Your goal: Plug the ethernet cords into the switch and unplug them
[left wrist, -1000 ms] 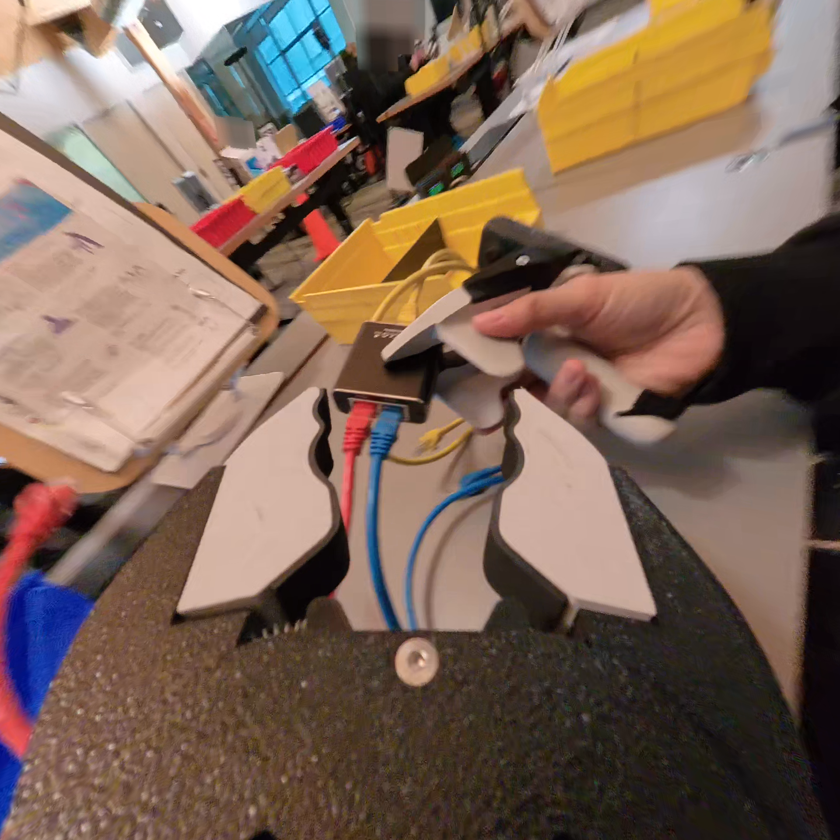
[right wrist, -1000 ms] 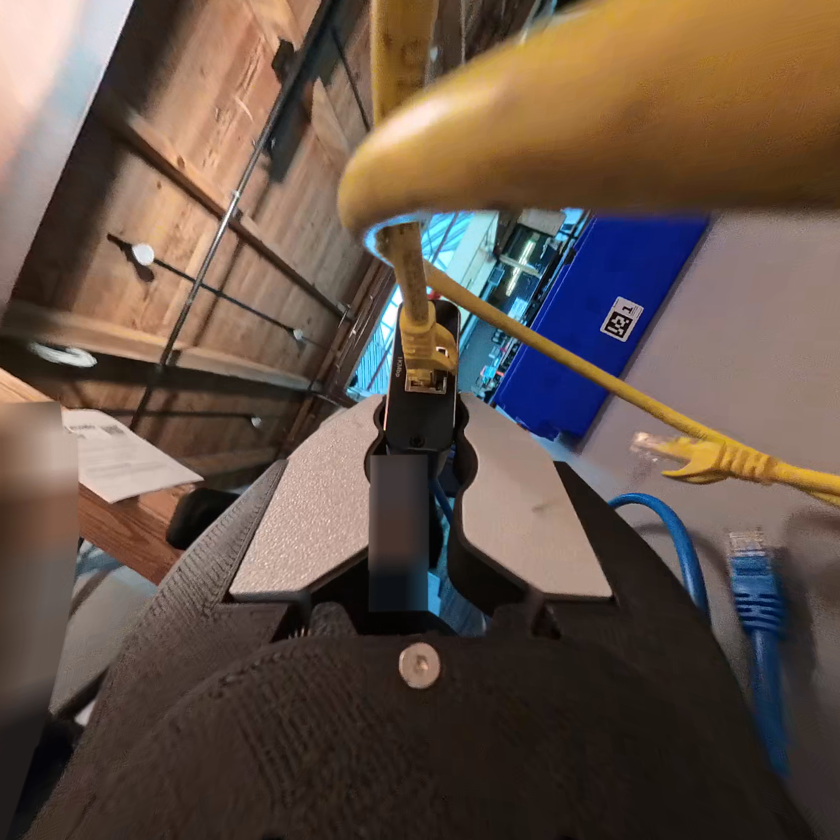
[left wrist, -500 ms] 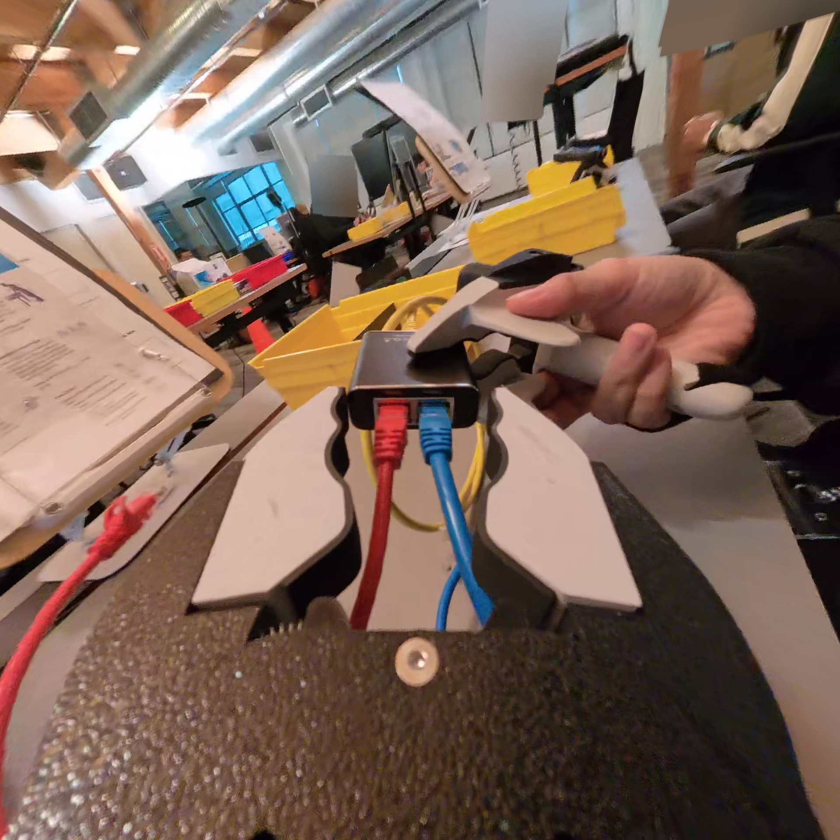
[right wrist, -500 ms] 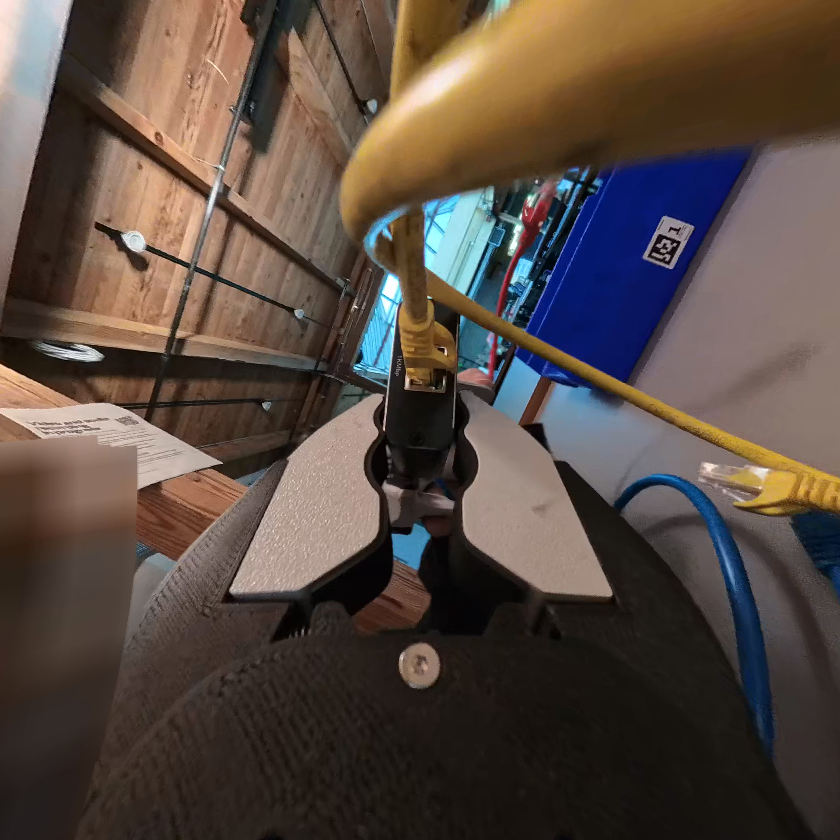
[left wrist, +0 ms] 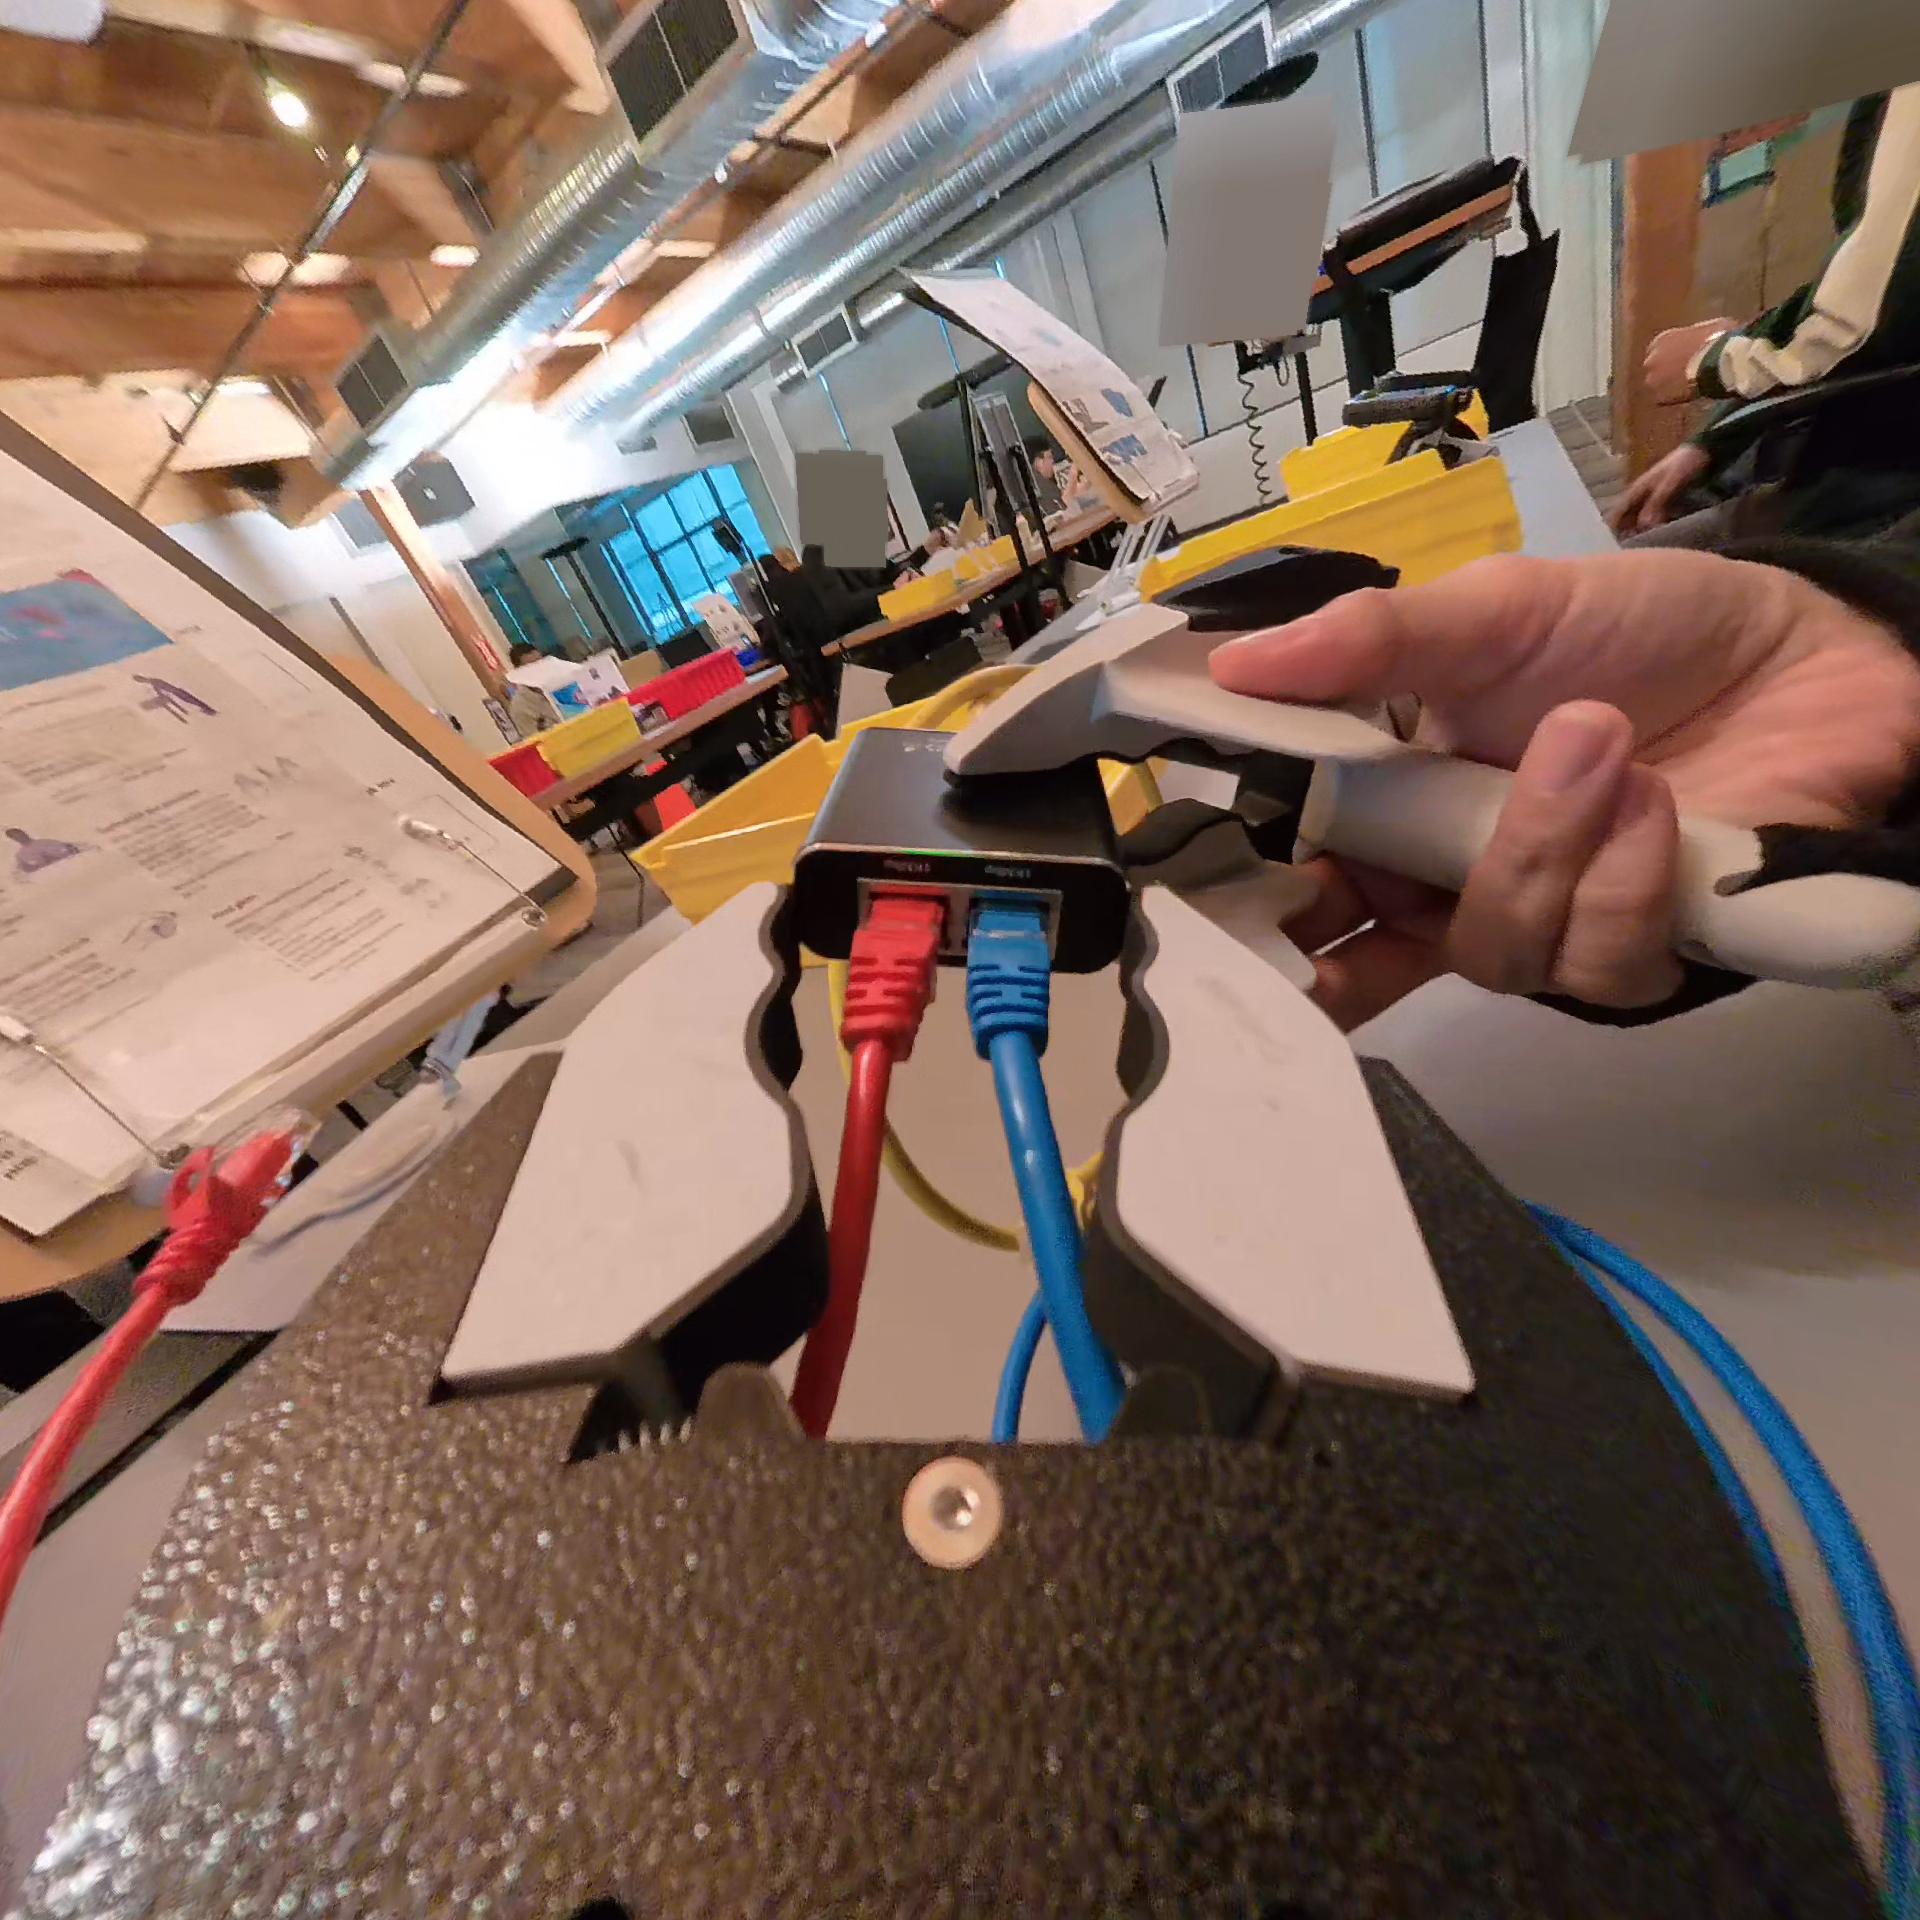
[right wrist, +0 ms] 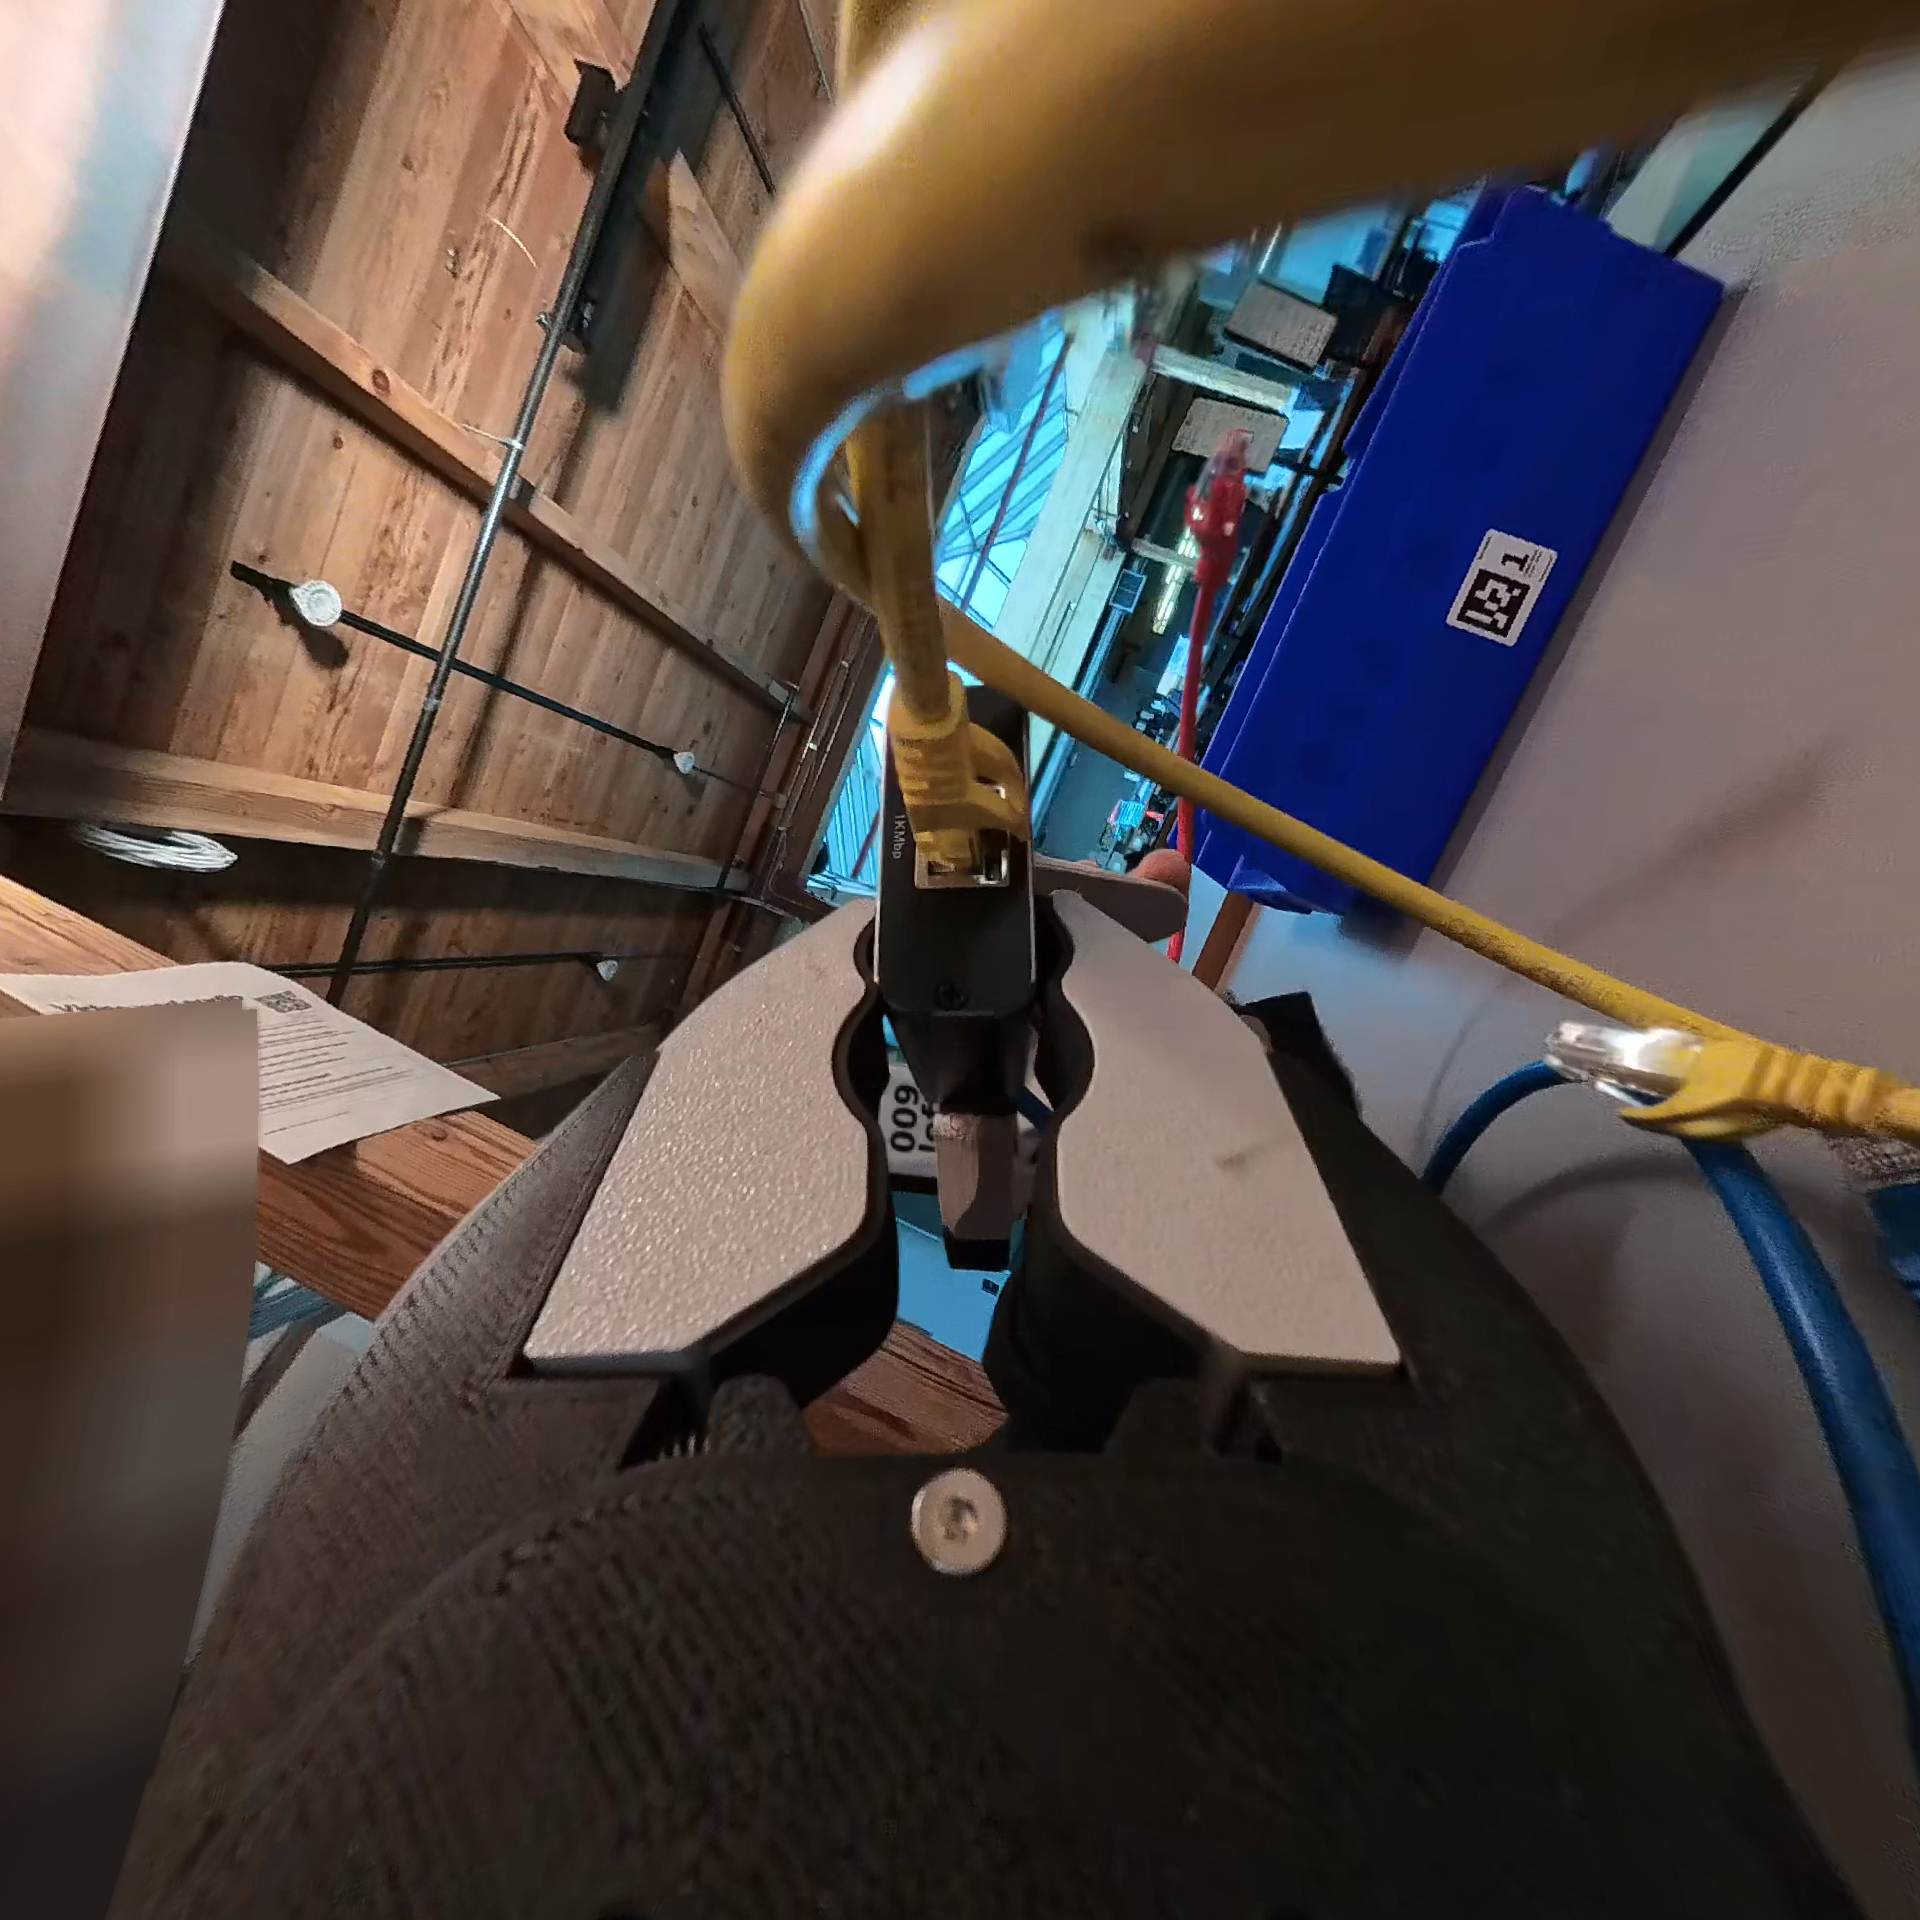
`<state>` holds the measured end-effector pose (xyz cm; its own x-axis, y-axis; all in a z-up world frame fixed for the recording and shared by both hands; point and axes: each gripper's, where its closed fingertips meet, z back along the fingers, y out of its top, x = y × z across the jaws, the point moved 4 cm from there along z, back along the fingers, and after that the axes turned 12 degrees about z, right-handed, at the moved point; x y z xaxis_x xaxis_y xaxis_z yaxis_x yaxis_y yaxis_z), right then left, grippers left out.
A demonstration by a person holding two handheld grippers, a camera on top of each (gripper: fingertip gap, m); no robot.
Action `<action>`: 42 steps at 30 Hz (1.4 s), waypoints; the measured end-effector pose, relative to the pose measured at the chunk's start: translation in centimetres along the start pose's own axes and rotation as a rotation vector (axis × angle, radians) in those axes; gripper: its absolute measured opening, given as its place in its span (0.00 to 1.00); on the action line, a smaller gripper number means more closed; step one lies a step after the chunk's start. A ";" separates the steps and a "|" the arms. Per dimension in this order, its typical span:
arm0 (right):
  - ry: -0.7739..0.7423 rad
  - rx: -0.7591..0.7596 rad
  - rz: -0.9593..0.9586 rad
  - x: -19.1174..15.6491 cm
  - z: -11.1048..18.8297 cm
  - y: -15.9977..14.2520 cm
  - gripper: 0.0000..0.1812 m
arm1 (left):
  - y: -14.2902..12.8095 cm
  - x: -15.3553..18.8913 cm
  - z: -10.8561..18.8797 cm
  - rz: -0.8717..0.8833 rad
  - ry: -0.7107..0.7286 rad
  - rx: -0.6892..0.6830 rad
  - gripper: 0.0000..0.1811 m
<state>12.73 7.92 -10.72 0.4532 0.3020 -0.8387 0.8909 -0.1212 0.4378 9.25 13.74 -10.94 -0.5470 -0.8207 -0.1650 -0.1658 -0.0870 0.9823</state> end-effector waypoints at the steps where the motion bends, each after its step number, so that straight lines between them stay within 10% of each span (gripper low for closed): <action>1: -0.002 0.003 -0.003 0.1 0.0 0.0 0.14 | -0.1 0.0 0.0 -0.012 0.007 0.008 0.32; 11: -0.023 -0.011 0.019 0.4 0.0 0.1 0.14 | -0.4 -0.1 -0.2 0.027 0.035 -0.033 0.33; 19: -0.098 -0.022 0.208 0.3 0.6 1.3 0.23 | -0.6 -2.6 0.9 0.379 0.031 0.057 0.32; 42: -0.068 0.213 0.105 1.7 1.9 2.9 0.08 | -1.2 -0.4 -0.8 0.093 0.135 -0.078 0.32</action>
<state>16.15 6.28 -11.45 0.5385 0.2140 -0.8150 0.8217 -0.3476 0.4517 10.29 13.74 -11.96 -0.4407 -0.8953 -0.0651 -0.0522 -0.0468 0.9975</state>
